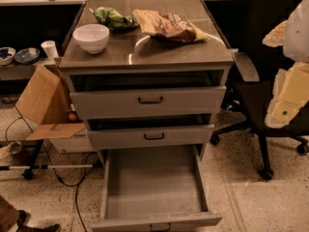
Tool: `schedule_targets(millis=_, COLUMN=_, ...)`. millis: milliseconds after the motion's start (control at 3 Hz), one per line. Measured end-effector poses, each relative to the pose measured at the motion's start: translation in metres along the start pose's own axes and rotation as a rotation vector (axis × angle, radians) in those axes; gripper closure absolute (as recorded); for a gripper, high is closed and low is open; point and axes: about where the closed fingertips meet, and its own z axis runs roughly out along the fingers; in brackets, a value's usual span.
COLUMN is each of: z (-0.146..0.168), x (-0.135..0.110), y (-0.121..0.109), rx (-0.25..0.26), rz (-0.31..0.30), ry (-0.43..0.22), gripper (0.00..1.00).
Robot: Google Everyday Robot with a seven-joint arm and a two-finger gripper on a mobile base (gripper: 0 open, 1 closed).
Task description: Place green jalapeno chip bag into bottom drawer
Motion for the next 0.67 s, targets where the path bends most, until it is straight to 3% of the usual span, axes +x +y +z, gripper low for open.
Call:
schedule_targets(millis=333, z=0.0, x=0.0, y=0.0, rx=0.0, rz=0.0, ry=0.0, gripper=0.0)
schedule_targets(millis=667, z=0.014, x=-0.035, y=-0.022, rx=0.022, rz=0.011, ry=-0.034, gripper=0.0)
